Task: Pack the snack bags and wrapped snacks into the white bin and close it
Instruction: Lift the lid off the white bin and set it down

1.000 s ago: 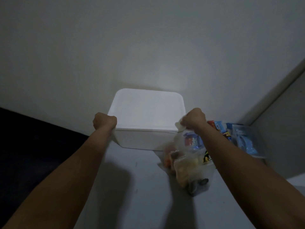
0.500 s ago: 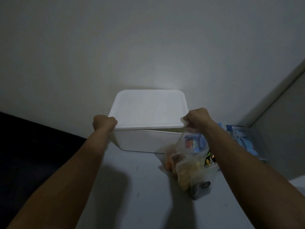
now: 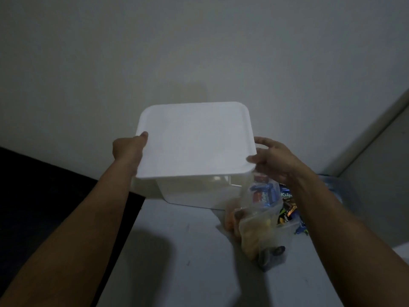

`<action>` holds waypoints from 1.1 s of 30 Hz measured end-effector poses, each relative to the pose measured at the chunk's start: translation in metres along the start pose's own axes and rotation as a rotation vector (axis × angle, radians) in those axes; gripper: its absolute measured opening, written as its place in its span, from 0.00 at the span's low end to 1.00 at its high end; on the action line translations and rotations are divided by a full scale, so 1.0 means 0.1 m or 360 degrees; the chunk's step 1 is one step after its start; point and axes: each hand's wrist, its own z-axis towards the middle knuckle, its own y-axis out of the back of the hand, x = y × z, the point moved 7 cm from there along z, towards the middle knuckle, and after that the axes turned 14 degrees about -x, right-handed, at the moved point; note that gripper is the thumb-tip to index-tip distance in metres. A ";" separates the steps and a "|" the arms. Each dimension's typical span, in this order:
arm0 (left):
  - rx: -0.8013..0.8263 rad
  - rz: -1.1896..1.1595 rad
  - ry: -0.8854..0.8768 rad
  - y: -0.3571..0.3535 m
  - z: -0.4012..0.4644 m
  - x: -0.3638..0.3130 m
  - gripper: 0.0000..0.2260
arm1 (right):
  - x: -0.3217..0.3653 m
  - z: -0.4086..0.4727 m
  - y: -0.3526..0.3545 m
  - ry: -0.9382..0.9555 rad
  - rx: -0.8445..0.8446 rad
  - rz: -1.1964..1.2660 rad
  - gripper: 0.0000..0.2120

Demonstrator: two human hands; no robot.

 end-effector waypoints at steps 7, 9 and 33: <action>-0.0166 0.0167 -0.0036 0.46 0.01 0.25 0.22 | -0.26 -0.29 -0.03 0.0071 0.0048 -0.0669 0.11; -0.0246 0.0202 -0.0025 0.63 -0.02 0.41 0.27 | -0.31 -0.37 -0.12 0.0149 0.0033 -0.0795 0.10; 0.0501 0.1105 0.0149 1.32 -1.21 2.77 0.42 | -2.78 -1.32 -0.09 0.0106 0.0380 -0.2188 0.21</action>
